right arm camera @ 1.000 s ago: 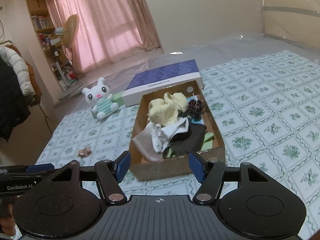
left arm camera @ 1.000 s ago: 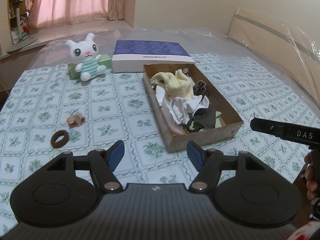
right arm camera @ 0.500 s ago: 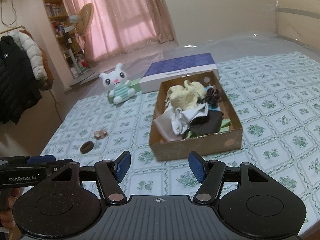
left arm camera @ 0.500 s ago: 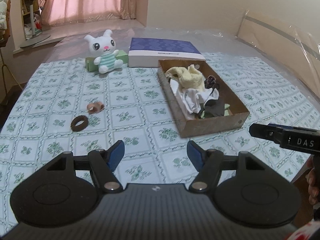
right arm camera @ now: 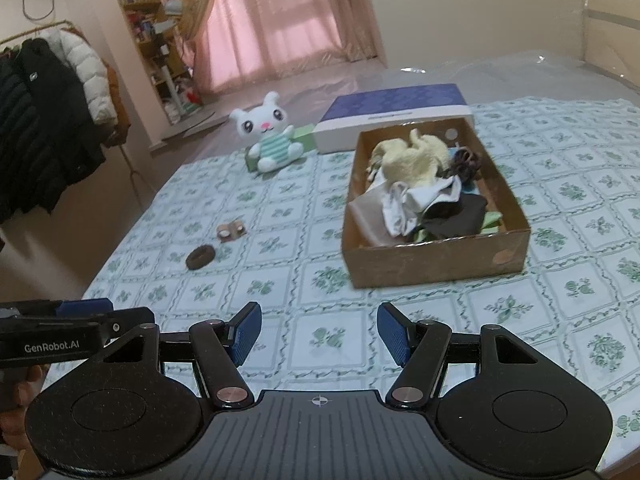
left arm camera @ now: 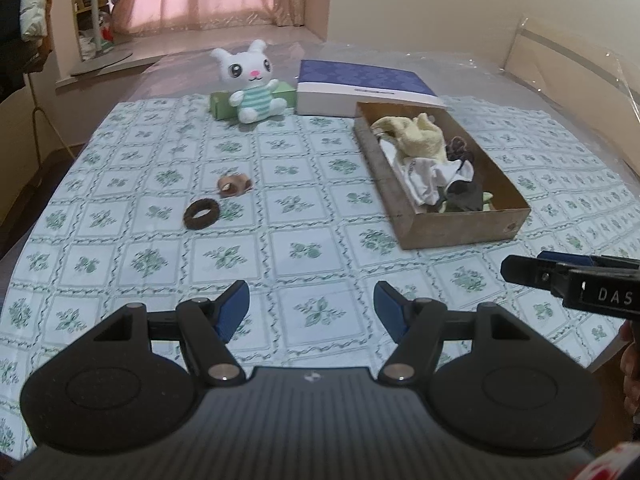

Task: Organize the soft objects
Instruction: 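Withdraw both tools from the box toward the brown hair tie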

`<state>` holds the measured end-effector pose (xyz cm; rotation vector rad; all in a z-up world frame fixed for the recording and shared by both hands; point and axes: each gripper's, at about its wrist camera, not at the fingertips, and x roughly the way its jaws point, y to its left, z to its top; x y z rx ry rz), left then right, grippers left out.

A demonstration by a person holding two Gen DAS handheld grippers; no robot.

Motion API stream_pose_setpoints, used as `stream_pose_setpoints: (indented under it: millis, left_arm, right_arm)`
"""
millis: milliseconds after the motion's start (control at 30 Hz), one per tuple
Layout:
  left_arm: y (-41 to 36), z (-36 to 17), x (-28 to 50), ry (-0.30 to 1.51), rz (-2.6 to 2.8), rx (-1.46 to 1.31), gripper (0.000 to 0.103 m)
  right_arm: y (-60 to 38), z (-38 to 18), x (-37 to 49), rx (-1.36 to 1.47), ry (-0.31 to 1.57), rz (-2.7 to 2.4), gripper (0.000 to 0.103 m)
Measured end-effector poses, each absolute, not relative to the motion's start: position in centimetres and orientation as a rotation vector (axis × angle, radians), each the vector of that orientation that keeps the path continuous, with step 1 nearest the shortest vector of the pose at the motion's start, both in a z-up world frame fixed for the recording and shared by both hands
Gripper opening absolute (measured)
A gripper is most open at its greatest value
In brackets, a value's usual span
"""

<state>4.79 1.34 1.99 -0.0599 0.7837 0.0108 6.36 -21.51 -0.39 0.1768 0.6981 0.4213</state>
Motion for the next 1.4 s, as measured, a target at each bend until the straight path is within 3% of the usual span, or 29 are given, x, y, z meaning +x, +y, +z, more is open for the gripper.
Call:
stream_pose_setpoints:
  millis: [1400]
  left_arm:
    - [8.4, -1.7, 8.7, 0.852, 0.168, -0.099, 0.067]
  right_arm:
    - [-12.1, -6.3, 13.2, 0.057, 0.842, 0.538, 0.064]
